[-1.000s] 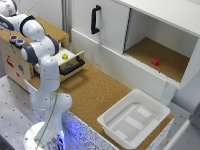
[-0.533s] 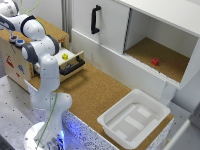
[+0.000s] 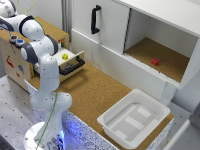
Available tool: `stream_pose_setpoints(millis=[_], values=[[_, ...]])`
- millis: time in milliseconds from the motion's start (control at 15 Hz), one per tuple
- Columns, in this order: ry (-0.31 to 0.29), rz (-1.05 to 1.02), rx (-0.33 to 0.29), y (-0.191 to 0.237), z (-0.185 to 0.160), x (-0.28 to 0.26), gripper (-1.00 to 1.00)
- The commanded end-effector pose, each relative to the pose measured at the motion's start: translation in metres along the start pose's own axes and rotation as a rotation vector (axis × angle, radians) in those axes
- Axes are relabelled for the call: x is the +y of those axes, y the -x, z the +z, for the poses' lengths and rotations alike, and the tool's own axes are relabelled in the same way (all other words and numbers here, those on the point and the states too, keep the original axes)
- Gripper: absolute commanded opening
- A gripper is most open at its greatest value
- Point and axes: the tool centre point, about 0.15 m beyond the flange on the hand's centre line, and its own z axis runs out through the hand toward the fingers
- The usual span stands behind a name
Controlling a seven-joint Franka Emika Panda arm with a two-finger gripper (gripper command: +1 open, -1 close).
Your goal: Turn on the red led light
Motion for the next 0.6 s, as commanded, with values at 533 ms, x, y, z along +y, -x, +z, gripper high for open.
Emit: stream_pose_setpoints(millis=[533], values=[[0.046,-0.023,-0.251,-0.047,0.034,0.006,-1.00]])
